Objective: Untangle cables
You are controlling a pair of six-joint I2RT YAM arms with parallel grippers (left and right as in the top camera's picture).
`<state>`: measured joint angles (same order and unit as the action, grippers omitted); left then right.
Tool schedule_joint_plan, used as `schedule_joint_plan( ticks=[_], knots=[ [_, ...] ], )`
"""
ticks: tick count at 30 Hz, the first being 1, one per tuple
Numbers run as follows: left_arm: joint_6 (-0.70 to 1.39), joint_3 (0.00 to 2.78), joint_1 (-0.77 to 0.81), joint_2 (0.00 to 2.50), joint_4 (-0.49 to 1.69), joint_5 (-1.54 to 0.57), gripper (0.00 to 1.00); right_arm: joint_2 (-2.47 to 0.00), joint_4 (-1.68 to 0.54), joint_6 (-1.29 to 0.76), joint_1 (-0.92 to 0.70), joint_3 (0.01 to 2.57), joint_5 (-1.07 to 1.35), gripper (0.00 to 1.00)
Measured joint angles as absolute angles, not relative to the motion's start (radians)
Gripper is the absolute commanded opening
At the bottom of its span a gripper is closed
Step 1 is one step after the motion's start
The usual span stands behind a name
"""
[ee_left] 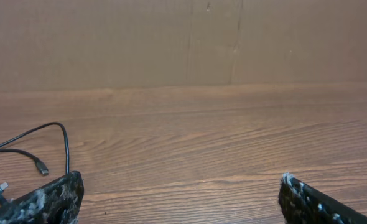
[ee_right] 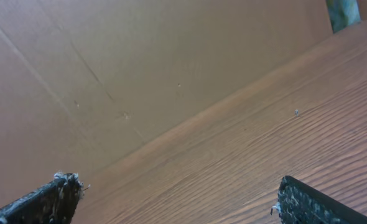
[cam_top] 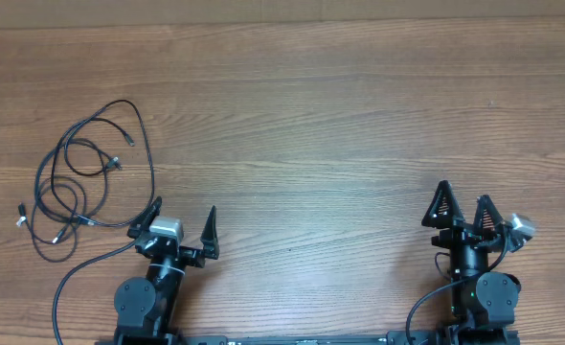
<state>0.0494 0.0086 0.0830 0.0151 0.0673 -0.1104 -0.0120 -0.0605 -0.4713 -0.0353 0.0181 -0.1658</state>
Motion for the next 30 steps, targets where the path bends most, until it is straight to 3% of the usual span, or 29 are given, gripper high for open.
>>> schedule_joint_plan(
  ticks=[24, 30],
  knots=[
    [0.049, 0.009, 0.083, 0.015, 0.067, -0.11, 0.99, -0.012, -0.065, -0.467, -0.035, 0.018, -0.165, 1.0],
    [0.049, 0.009, 0.083, 0.015, 0.067, -0.11, 0.99, -0.012, -0.078, -0.313, -0.035, 0.018, -0.113, 1.0]
  ],
)
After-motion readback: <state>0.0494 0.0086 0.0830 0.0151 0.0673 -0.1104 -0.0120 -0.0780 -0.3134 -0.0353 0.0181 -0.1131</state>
